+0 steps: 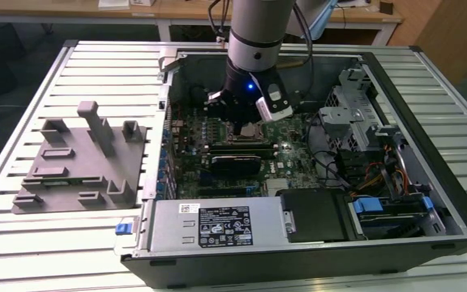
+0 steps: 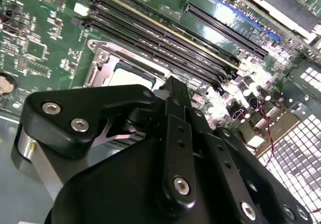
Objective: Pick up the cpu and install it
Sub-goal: 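Install the second cpu locking lever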
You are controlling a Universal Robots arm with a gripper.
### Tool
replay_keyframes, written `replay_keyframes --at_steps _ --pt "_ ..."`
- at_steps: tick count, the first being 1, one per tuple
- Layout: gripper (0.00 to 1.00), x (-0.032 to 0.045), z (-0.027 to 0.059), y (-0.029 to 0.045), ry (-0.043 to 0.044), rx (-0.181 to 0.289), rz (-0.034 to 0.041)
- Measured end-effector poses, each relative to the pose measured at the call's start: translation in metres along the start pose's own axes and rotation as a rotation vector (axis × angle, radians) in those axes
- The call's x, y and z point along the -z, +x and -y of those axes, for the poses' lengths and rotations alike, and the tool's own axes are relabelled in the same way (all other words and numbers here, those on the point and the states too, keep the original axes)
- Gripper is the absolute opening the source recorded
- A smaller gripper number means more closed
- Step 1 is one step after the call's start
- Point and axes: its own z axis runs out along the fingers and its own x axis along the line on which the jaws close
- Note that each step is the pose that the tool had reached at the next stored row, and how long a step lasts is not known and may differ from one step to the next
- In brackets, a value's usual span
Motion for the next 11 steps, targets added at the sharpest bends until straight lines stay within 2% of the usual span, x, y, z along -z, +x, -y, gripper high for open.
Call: replay_keyframes --at_steps 2,5,6,9,10,11 --pt "0.11 -0.0029 0.0003 0.0031 -0.0023 0.0 -0.0001" --pt "0.11 -0.0063 0.001 0.0038 -0.0091 0.001 -0.0006" --pt "0.11 -0.0071 0.0016 0.0038 -0.0144 0.001 -0.0008" --pt "0.11 -0.0084 0.005 0.0035 -0.0398 0.002 -0.002" --pt "0.11 -0.0087 0.0062 0.0034 -0.0465 0.003 -0.0022" --pt "0.11 -0.0091 0.0075 0.0034 -0.0493 0.003 -0.0023"
